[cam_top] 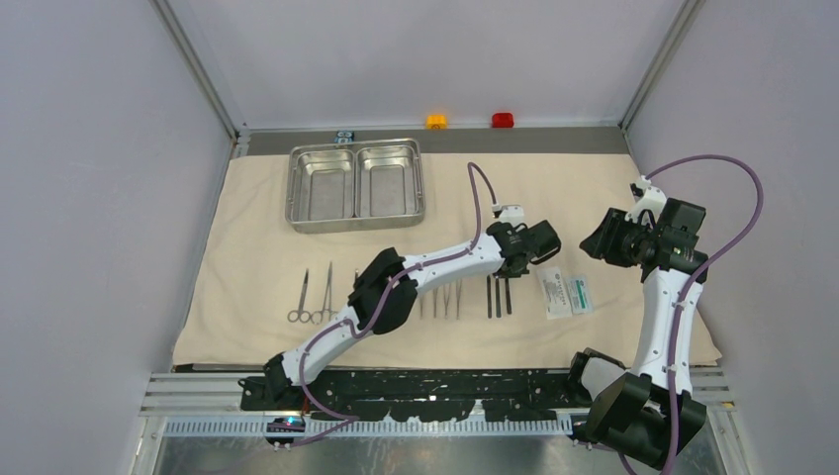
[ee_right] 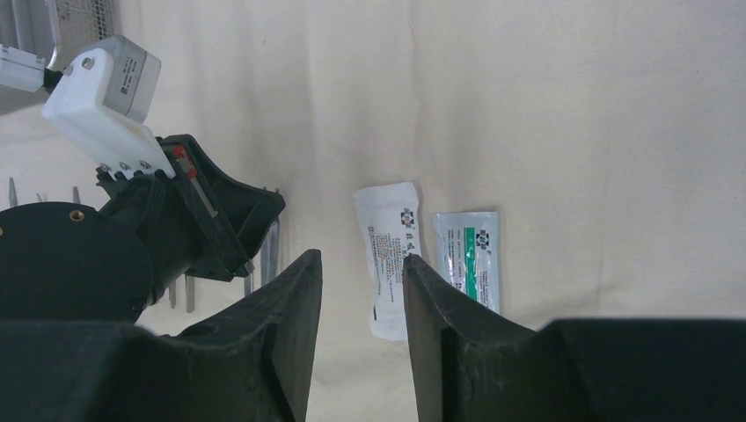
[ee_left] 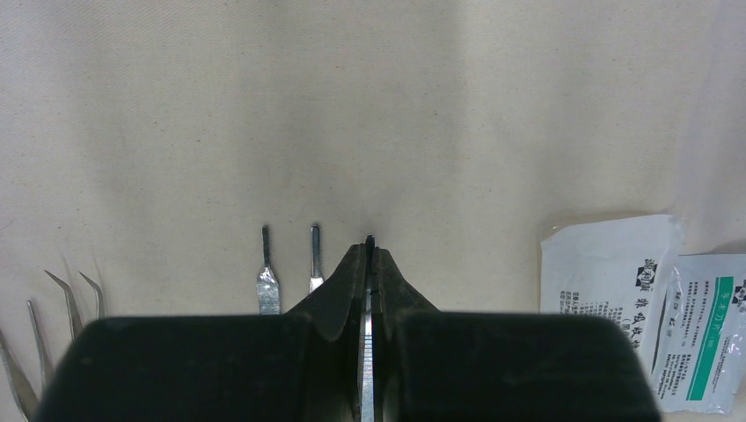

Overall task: Open and lay out the surgical kit
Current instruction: Place the medical item in the surgical kit.

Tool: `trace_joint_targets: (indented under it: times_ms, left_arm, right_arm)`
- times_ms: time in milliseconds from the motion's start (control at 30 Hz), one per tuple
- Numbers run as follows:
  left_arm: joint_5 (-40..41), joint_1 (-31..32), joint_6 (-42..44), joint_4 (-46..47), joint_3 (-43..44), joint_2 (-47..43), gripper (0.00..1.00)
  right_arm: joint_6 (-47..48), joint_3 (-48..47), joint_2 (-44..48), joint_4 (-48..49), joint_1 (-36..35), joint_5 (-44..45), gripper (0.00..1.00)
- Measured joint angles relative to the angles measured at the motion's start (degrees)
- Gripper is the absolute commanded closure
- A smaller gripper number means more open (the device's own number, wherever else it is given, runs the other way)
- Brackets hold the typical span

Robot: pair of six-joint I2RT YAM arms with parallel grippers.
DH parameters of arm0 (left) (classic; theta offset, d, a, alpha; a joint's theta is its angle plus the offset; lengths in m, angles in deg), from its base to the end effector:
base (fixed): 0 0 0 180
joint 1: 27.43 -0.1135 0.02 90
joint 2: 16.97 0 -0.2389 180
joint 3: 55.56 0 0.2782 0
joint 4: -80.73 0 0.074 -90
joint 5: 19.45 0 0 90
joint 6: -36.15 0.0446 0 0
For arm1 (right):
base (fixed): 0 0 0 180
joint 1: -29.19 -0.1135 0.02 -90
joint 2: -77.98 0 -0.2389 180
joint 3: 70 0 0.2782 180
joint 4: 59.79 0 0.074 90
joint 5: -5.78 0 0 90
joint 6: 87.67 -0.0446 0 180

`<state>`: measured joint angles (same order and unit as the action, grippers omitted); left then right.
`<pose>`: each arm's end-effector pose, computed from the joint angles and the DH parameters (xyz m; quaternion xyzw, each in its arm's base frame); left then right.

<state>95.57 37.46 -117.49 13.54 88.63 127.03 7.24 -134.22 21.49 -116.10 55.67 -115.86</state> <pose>0.2446 -0.4775 0.1495 -0.0327 0.9571 -0.0832 0.2757 0.2233 -0.0851 0.2661 0.0737 0.9021 0.1535 0.3965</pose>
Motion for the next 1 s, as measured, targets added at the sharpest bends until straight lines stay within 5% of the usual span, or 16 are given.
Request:
trace_joint_targets:
  times_ms: [1000]
  left_arm:
    - [0.7,0.3,2.5,1.0,-0.2,0.0,0.96]
  right_arm:
    - [0.4,0.3,0.0,-0.2,0.4,-0.9,0.56]
